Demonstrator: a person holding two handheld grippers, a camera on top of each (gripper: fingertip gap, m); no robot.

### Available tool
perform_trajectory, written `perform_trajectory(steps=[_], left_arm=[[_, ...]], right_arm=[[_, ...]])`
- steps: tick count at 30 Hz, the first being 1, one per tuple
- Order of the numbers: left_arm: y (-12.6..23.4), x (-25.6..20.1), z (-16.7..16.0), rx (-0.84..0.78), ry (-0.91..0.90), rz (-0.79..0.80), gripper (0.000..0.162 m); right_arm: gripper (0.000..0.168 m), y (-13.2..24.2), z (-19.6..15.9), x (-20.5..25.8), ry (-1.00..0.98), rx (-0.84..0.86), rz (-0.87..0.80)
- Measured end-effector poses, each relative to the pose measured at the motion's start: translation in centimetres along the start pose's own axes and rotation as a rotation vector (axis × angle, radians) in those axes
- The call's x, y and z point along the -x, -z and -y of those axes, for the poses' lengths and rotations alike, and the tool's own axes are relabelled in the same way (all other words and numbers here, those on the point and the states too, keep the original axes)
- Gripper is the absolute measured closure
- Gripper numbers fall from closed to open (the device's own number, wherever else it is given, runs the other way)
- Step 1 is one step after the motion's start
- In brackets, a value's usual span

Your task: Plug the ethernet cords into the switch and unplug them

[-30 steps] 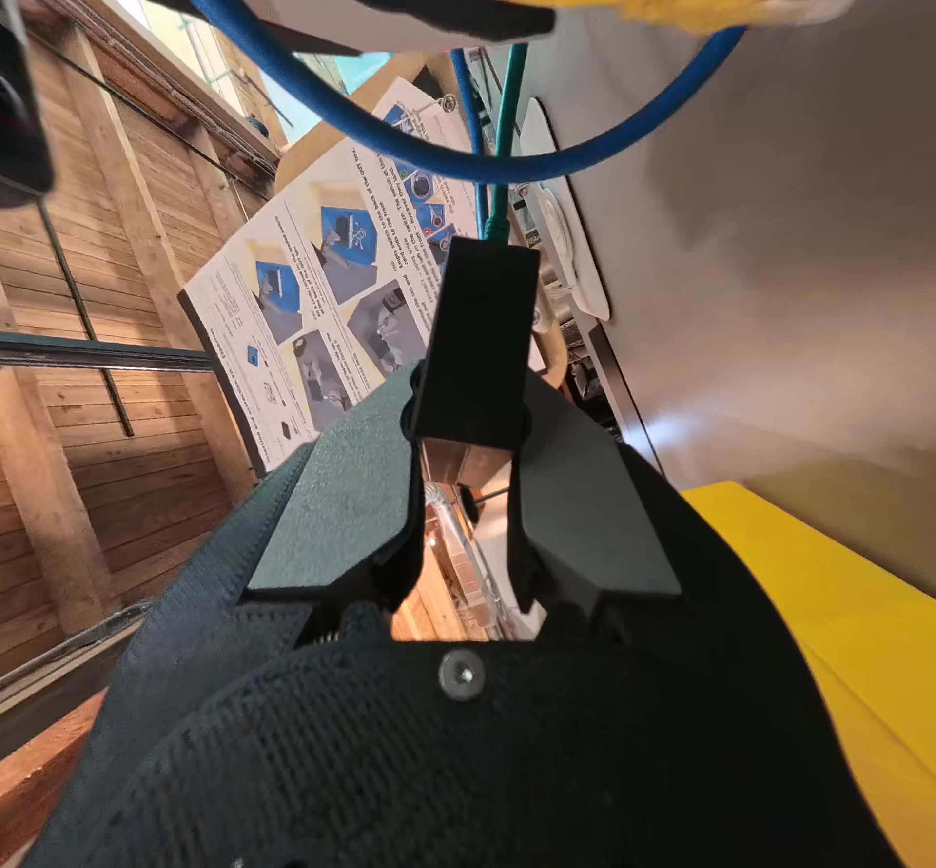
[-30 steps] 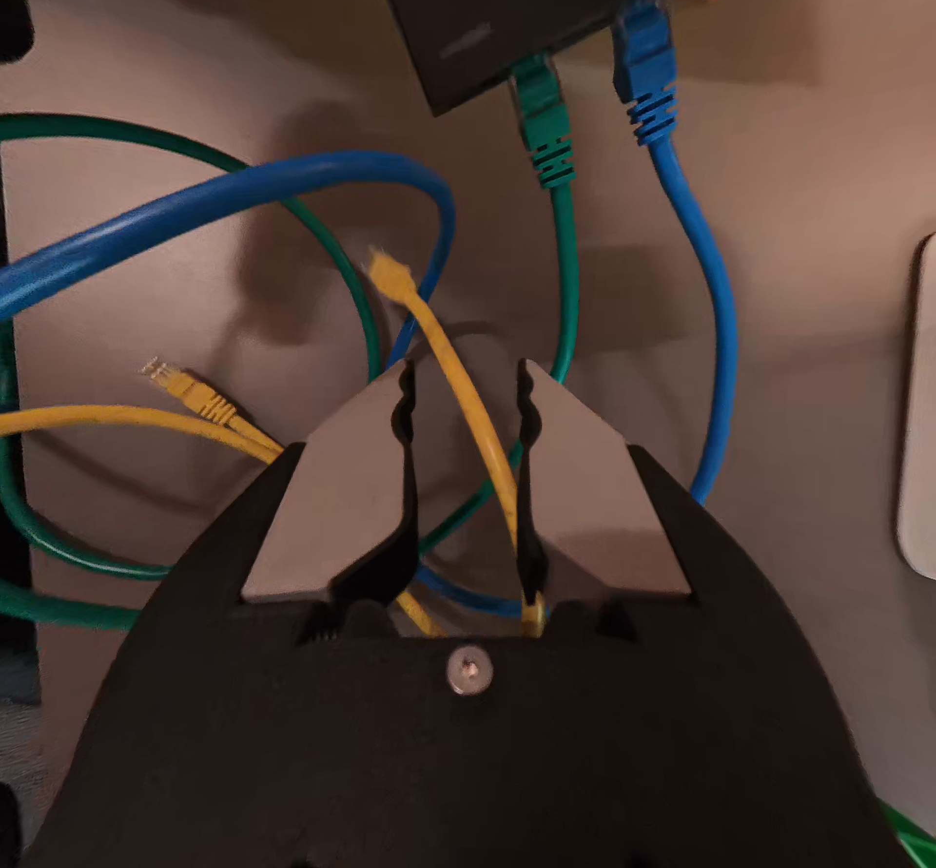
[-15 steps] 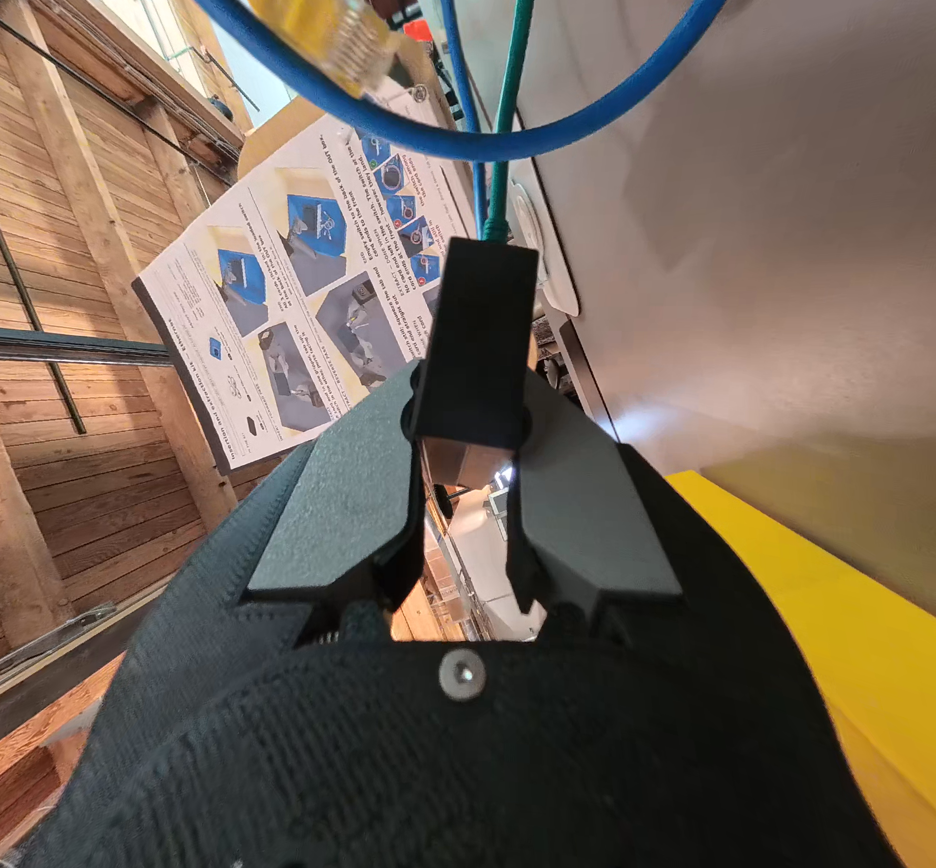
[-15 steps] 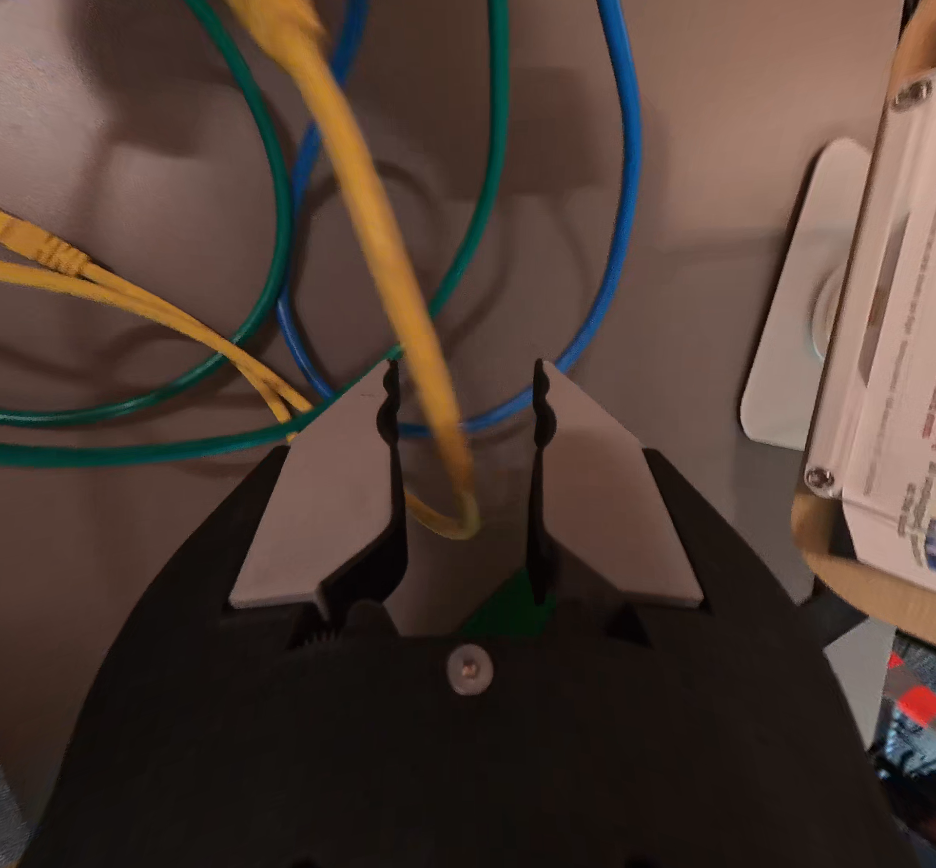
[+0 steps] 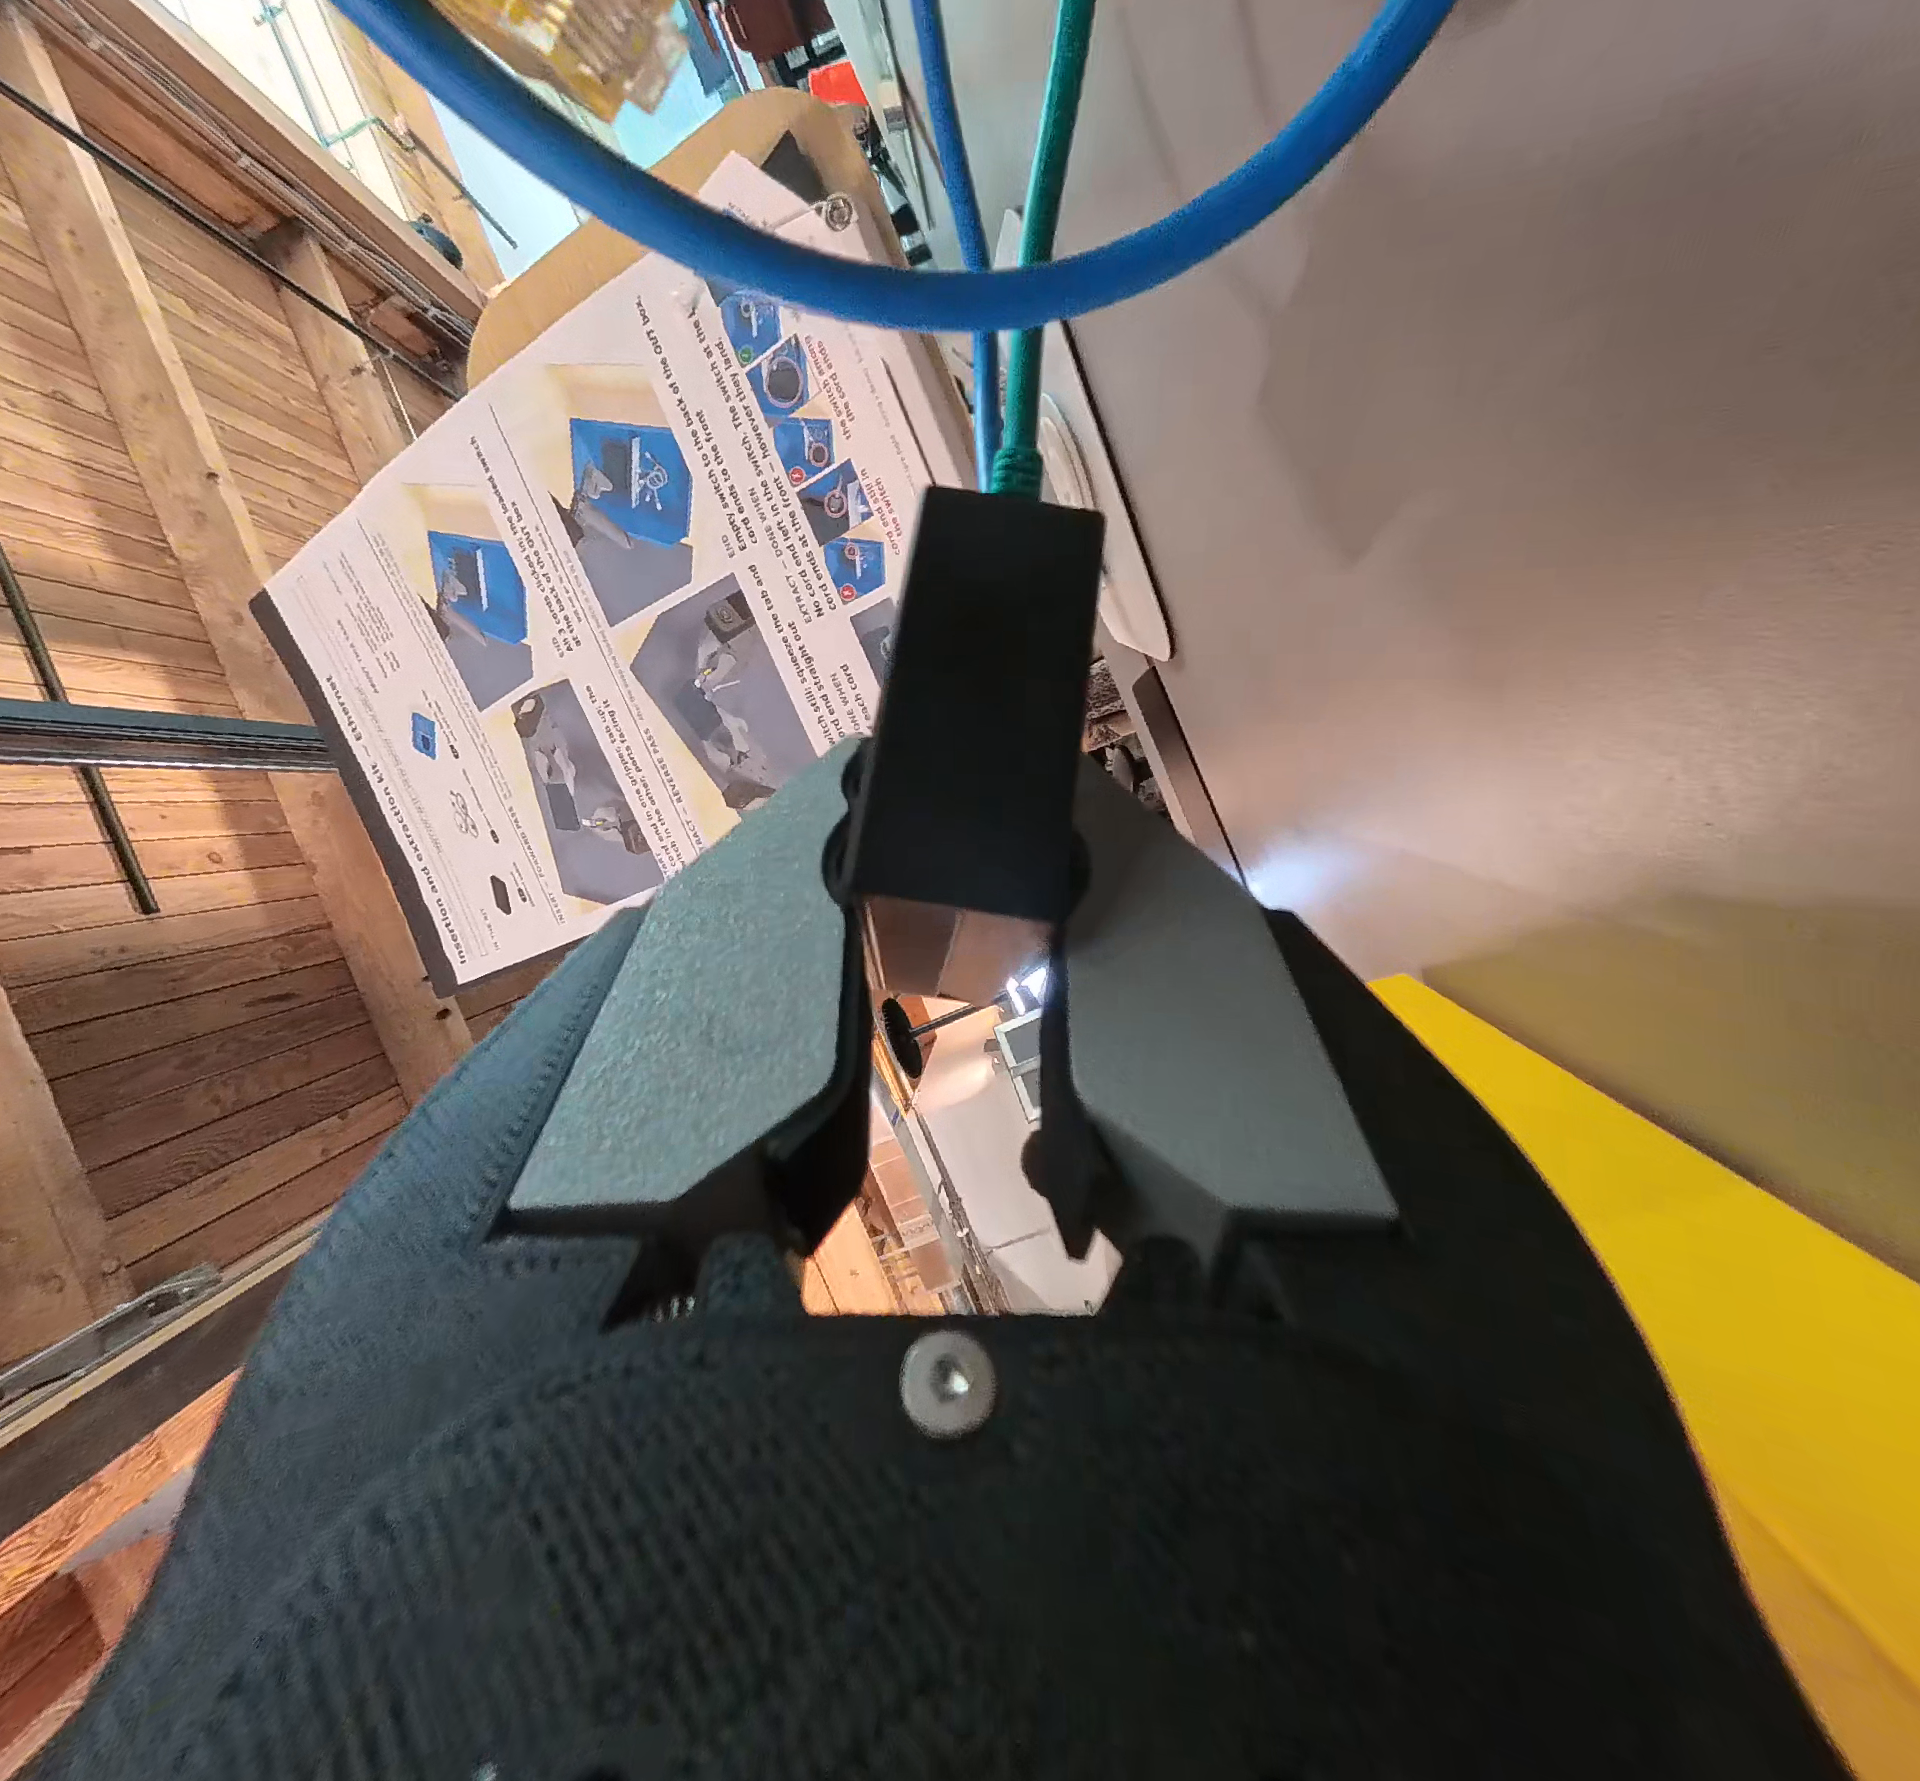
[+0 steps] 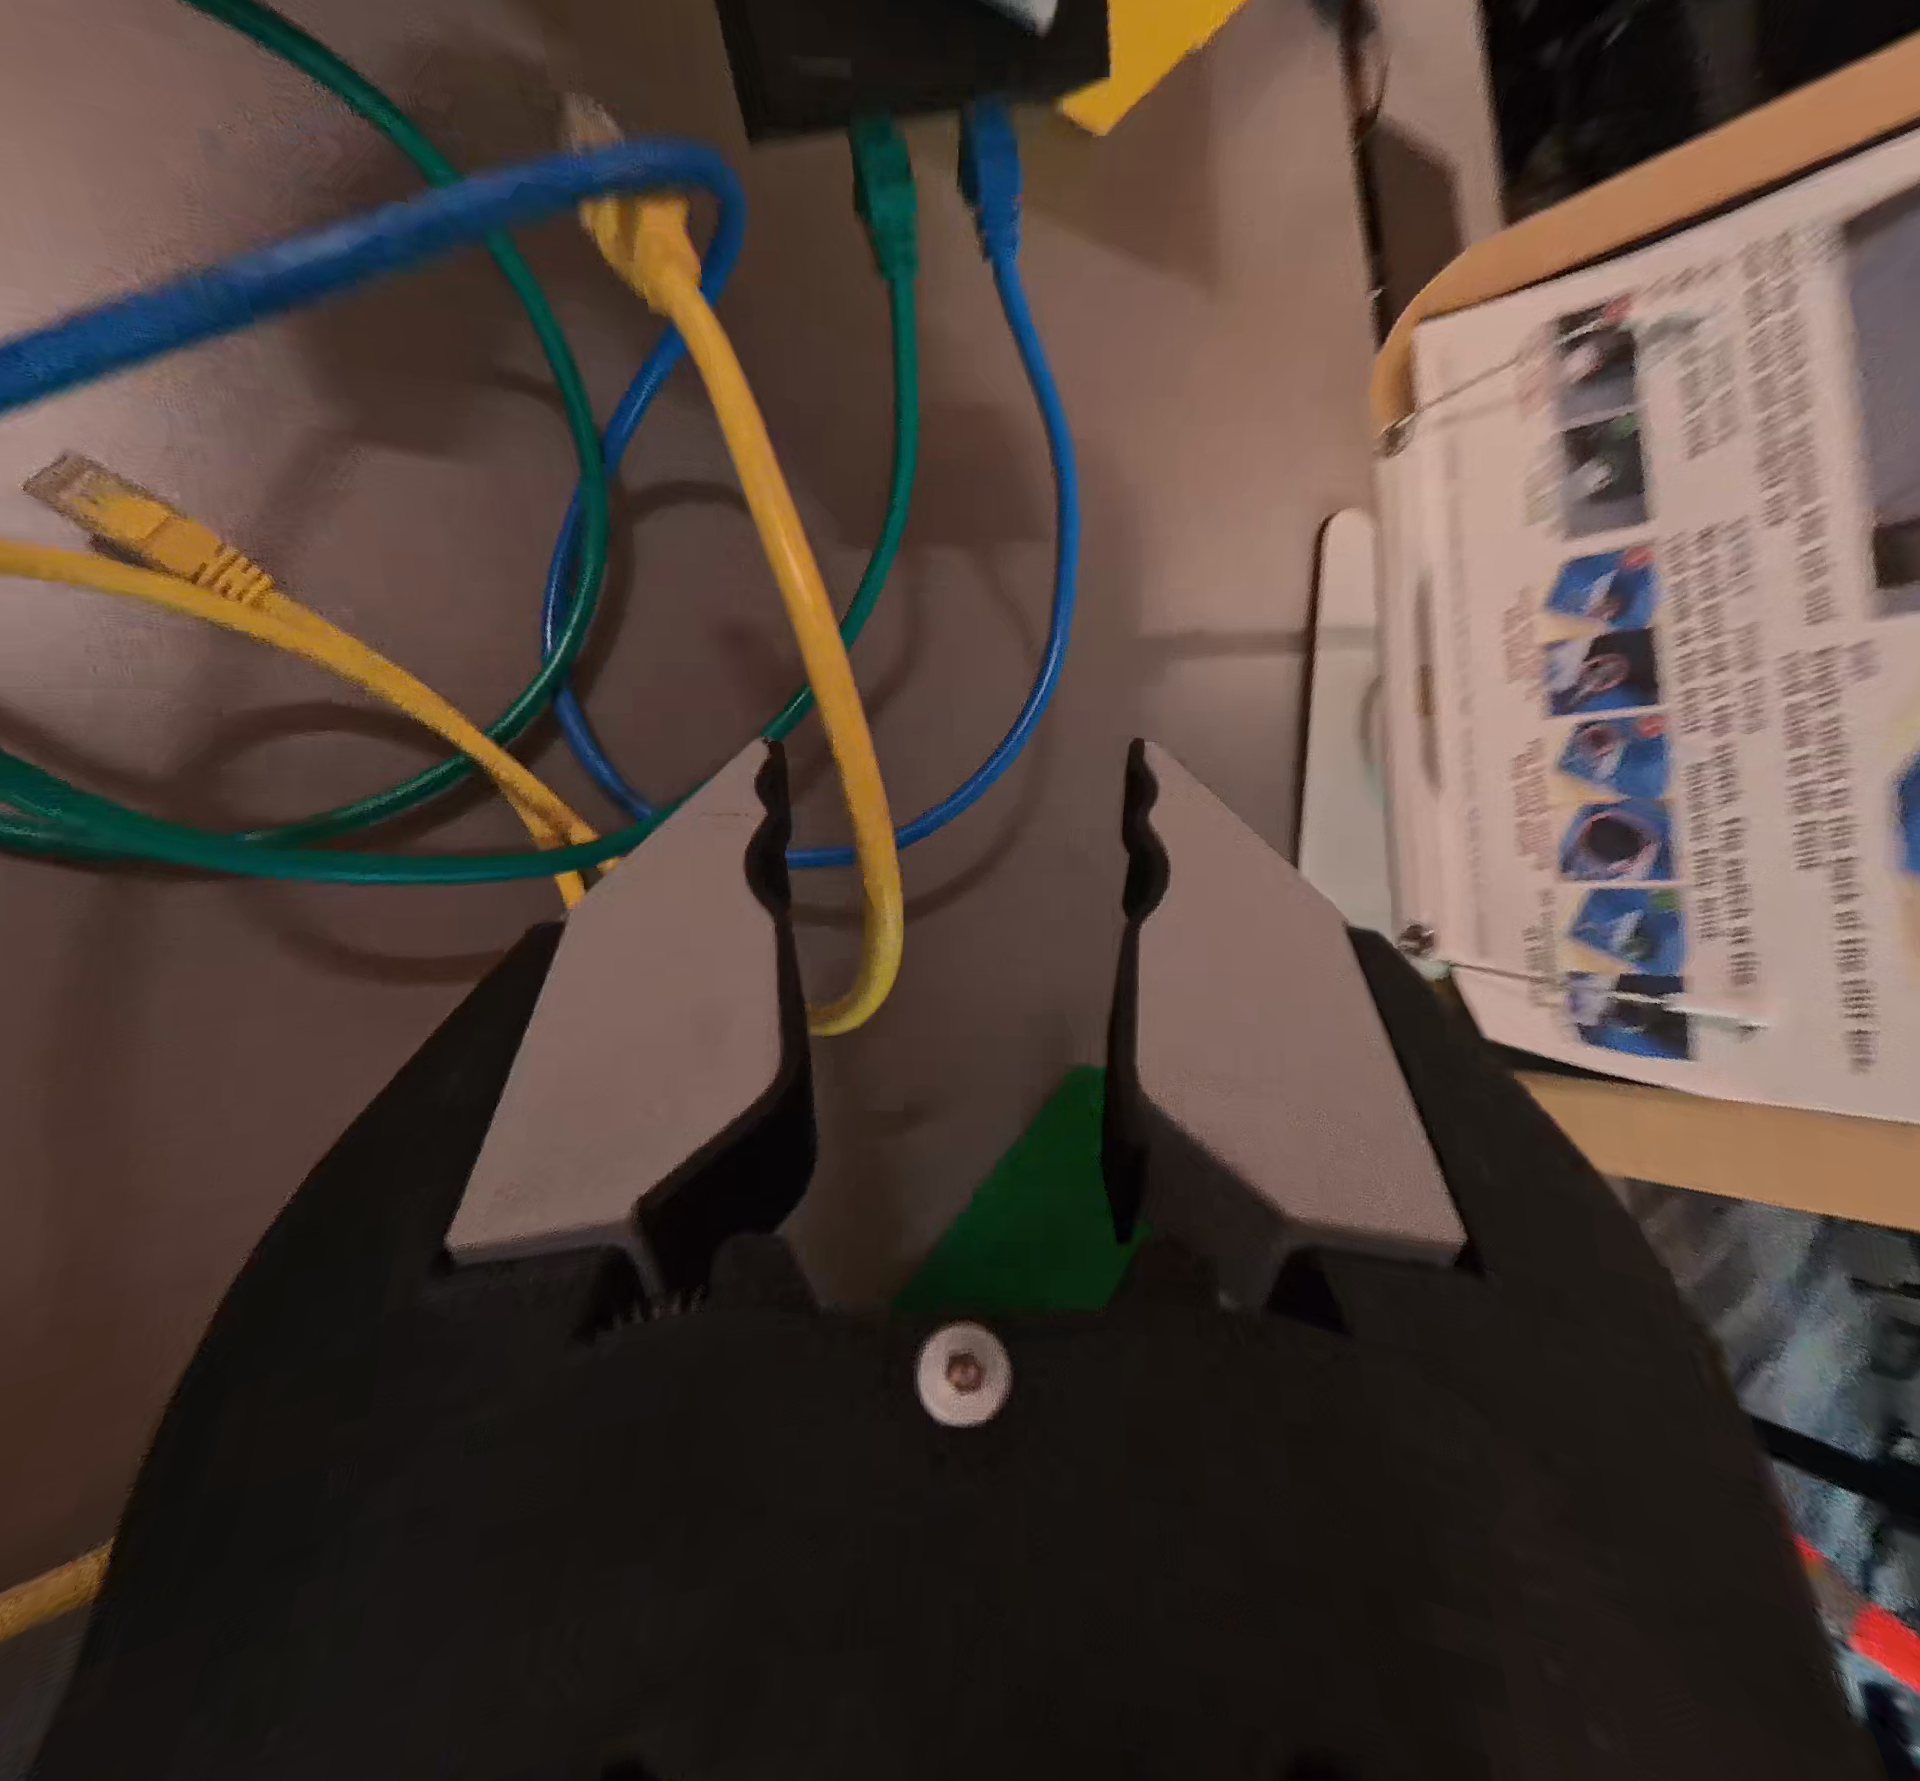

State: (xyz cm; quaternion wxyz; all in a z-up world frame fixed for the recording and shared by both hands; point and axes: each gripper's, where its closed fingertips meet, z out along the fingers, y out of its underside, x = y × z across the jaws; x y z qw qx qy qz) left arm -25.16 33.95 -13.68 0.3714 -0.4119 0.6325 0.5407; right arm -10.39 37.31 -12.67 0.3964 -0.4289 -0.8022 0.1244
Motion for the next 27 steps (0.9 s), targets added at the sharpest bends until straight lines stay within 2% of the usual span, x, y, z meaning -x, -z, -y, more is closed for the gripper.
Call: perform_trajectory(steps=[4,7,13,17,20,27], left_arm=[[0.0,0.1,0.0,0.001,0.013,0.001,0.132],[0.0,0.0,0.0,0.002,0.011,-0.004,0.132],[0.0,-0.1,0.1,-0.001,0.011,-0.008,0.132],[0.1,-0.1,0.0,-0.001,0.014,-0.006,0.132],[0.0,0.0,0.0,-0.003,0.021,-0.004,0.132],[0.0,0.0,0.0,-0.006,0.027,-0.003,0.132]], right_arm=[[0.107,1.1,4.1,1.8,0.113,-0.114,0.021],[0.133,0.3,6.2,3.8,0.248,-0.168,0.041],[0.133,-2.5,6.7,4.7,0.411,-0.121,0.022],[0.140,-2.6,7.1,5.3,0.484,-0.141,0.046],[0.157,-2.7,7.0,4.9,0.568,-0.125,-0.015],[0.158,-2.7,7.4,5.2,0.598,-0.159,-0.045]])
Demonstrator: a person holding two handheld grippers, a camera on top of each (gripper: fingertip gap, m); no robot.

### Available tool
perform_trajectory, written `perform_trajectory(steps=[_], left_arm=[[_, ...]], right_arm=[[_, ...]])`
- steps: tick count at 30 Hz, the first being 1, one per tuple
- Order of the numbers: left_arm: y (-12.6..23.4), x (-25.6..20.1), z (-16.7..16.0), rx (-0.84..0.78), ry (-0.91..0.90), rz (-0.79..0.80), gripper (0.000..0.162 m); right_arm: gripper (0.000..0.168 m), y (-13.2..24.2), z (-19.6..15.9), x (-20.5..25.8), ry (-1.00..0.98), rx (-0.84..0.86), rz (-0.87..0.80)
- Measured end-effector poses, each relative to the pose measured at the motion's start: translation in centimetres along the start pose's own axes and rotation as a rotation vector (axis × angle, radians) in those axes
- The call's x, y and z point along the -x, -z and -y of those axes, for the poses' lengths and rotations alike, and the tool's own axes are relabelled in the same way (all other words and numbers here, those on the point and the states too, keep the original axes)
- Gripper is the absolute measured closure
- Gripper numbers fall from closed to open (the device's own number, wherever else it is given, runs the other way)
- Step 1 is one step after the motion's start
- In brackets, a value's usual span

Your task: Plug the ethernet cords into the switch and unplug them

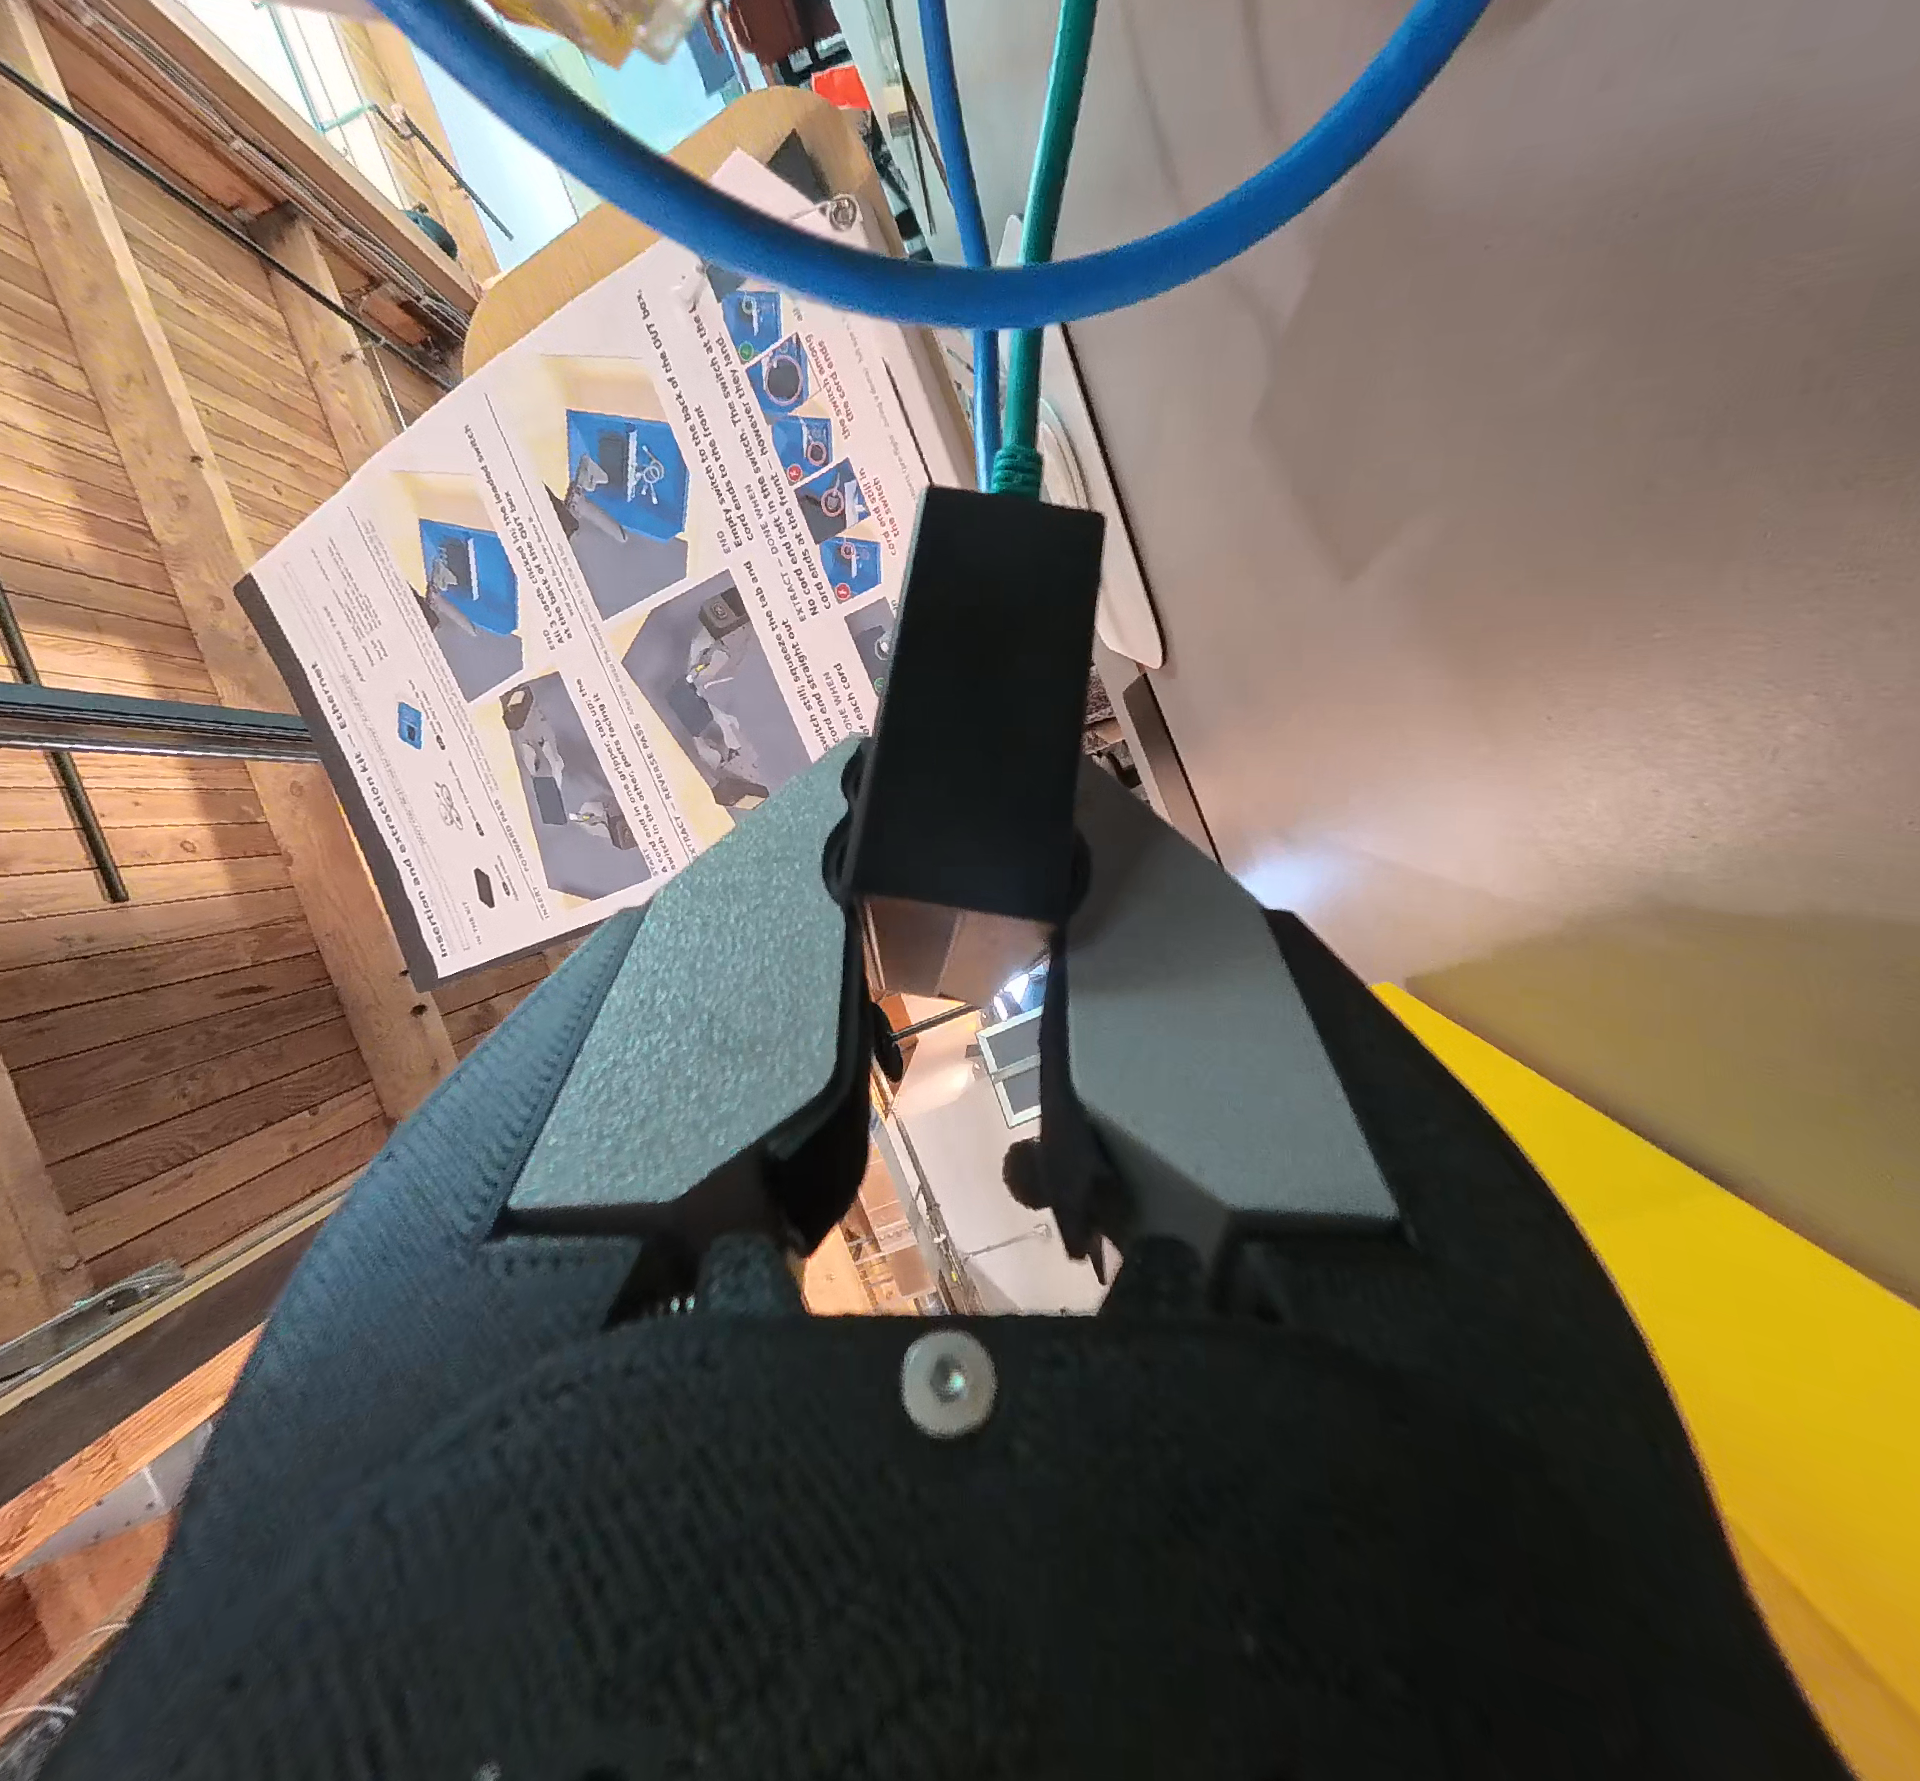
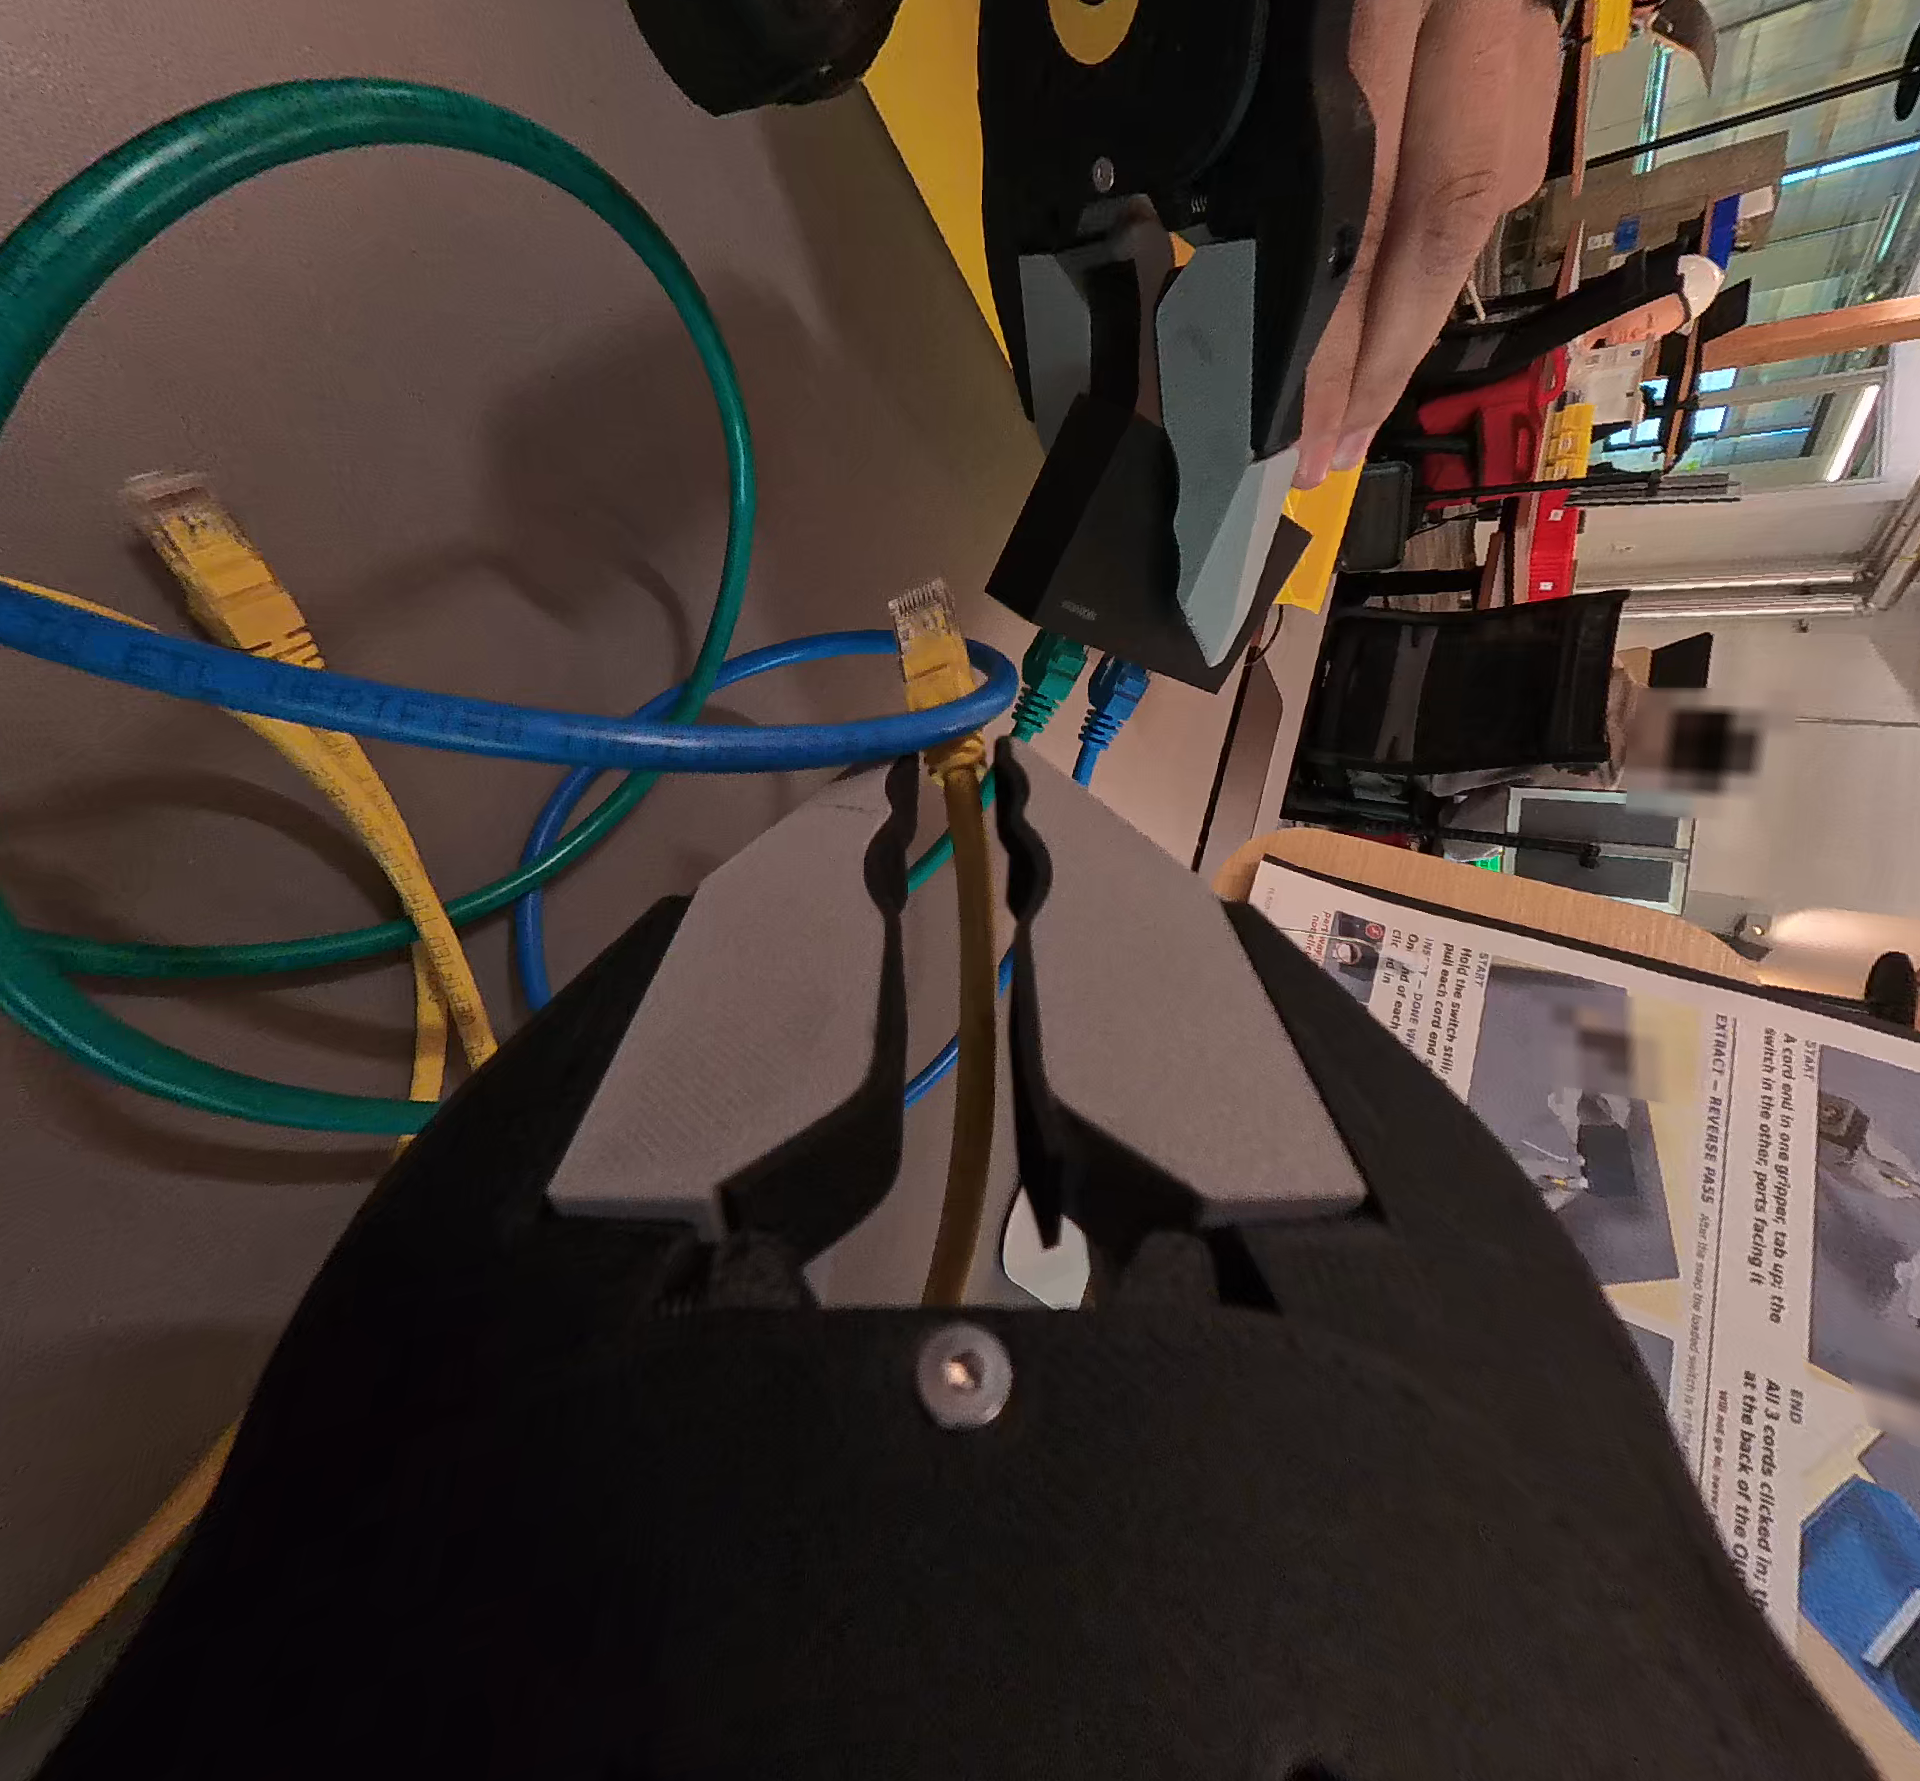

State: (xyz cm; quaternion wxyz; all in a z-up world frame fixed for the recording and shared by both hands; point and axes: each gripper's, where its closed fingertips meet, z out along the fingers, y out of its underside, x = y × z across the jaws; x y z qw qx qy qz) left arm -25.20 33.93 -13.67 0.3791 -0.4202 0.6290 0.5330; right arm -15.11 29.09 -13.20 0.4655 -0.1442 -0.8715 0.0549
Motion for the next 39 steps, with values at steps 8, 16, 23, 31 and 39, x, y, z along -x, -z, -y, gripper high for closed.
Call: perform_trajectory(steps=[8,16,23,31,39], left_arm=[[0.0,0.0,0.0,-0.001,0.003,0.000,0.132],[0.3,0.9,0.0,-0.003,-0.001,0.051,0.132],[2.1,4.7,-0.1,0.020,-0.038,0.284,0.131],[3.0,7.6,0.5,0.030,-0.032,0.434,0.131],[5.1,9.2,2.1,-0.065,-0.040,0.571,0.131]], right_arm=[[0.157,0.4,0.7,0.1,0.019,-0.027,-0.017],[0.161,0.3,-1.9,-0.4,-0.153,-0.007,-0.018],[0.160,1.9,-7.4,-1.6,-0.851,-0.149,0.151],[0.161,2.9,-1.7,-2.4,-1.159,-0.443,0.375],[0.160,2.2,1.7,-2.7,-1.091,-0.403,0.356]])
